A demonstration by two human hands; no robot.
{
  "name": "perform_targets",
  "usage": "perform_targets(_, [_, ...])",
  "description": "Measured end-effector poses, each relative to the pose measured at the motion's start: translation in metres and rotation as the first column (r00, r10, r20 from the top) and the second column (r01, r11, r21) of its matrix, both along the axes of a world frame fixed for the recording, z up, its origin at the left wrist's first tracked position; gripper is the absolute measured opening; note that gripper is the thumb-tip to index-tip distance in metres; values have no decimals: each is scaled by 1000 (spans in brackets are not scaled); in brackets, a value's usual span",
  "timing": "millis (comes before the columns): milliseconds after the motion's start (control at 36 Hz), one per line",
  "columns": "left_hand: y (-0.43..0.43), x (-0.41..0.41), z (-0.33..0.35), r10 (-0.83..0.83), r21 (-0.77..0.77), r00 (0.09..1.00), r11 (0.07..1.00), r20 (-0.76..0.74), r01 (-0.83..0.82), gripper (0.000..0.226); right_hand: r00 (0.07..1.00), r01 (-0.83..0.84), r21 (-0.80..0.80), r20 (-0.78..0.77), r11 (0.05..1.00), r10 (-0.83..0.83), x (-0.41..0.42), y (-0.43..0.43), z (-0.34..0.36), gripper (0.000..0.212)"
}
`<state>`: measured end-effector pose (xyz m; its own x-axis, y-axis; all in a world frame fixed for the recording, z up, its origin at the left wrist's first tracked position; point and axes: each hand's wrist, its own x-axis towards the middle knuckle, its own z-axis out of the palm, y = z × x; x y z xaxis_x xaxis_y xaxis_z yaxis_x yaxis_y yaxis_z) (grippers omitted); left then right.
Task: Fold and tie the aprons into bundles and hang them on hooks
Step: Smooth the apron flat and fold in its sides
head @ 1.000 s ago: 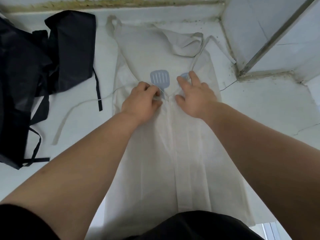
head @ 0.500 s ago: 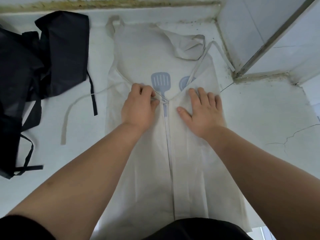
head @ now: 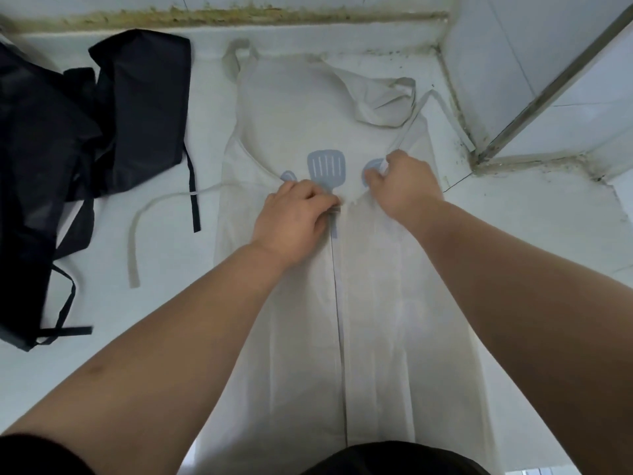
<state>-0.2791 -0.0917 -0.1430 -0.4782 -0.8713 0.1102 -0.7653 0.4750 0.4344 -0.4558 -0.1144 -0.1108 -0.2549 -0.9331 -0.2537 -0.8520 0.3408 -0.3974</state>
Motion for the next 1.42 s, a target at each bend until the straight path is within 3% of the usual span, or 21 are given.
perform_targets(83, [3, 6, -10, 15, -43, 989, 999, -149, -22, 35, 999, 42, 71, -12, 997, -41, 2, -4, 0, 49])
perform_targets(222, [2, 9, -18, 3, -163, 989, 986, -148, -27, 27, 991, 135, 42, -9, 990, -135, 9, -4, -2, 41])
perform_targets(361, [6, 9, -23, 8, -149, 990, 988, -144, -30, 22, 983, 186, 5, -1, 983, -186, 10, -11, -5, 22])
perform_targets(472, [8, 9, -24, 13, -172, 989, 984, -145, -38, 20, 971, 237, 58, 14, 970, -238, 10, -21, 0, 32])
perform_targets(667, [10, 8, -24, 64, -158, 985, 983, -158, -89, 22, 990, 1, 211, -135, 977, 28, 13, -35, 13, 21])
perform_targets(750, [10, 8, -24, 88, -158, 983, 981, -163, -114, 23, 986, 11, 260, -166, 966, 34, 10, -34, 14, 29])
perform_targets(917, [9, 7, -24, 81, -183, 985, 977, -152, -109, 23, 972, 190, 106, 122, 976, -203, 12, -19, -5, 33])
perform_targets(972, [9, 7, -24, 80, -180, 986, 978, -148, -106, 23, 916, 275, -1, 303, 961, -262, 18, -15, -8, 31])
perform_targets(1028, [9, 8, -24, 77, -178, 986, 979, -146, -102, 23, 733, 400, -12, 605, 916, -312, 24, -14, -5, 26])
perform_targets(1083, [10, 7, -25, 75, -177, 987, 979, -144, -100, 24, 534, 461, 64, 777, 885, -334, 25, -12, 6, 21])
perform_targets(1278, [9, 6, -19, 43, -211, 996, 976, -74, -58, 26, 22, 623, 232, 949, 747, -313, 3, 0, 41, 20])
perform_targets(1333, [8, 9, -16, 33, -230, 999, 973, 17, -28, 28, 34, 718, 162, 963, 677, -267, -4, 4, 44, 15])
perform_targets(1417, [7, 18, -12, 120, -211, 985, 973, 124, -91, 27, 176, 805, 41, 936, 592, -305, -10, 17, 46, 17])
